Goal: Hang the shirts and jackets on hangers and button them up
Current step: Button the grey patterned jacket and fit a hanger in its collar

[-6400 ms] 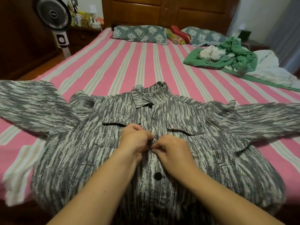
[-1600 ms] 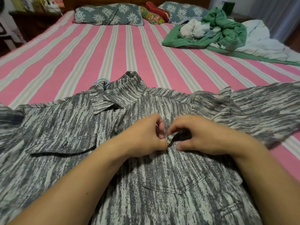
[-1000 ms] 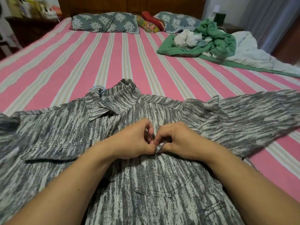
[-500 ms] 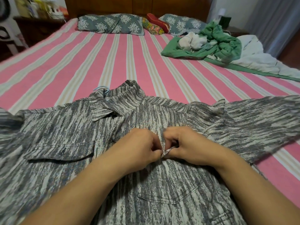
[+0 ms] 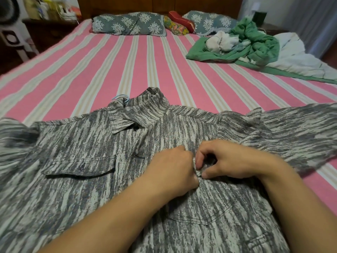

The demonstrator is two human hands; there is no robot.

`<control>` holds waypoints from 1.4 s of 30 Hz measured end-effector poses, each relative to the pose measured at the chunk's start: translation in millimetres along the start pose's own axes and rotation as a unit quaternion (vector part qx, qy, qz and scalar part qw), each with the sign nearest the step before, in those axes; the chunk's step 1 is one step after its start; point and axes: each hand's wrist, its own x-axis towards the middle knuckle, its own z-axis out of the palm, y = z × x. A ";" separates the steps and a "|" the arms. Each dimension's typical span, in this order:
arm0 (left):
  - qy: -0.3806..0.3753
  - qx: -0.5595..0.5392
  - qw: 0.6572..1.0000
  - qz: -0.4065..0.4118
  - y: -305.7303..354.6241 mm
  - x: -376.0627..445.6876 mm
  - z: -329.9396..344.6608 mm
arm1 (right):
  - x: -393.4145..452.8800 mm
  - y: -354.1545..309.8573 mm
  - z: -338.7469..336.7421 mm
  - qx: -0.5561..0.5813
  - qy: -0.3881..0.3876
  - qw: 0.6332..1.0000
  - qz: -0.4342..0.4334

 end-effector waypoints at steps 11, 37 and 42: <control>-0.029 -0.124 0.988 0.082 -30.6 4.1 -20.2 | -2.0 6.6 3.7 0.021 -0.003 1.000 0.017; -0.055 -0.019 0.995 -0.084 -196.0 -132.4 -98.5 | 113.0 -209.4 86.2 -0.217 -0.041 0.968 -0.117; -0.027 -0.315 0.928 -0.197 -226.8 -114.5 -81.7 | 151.9 -173.0 91.7 -0.008 0.130 0.990 -0.059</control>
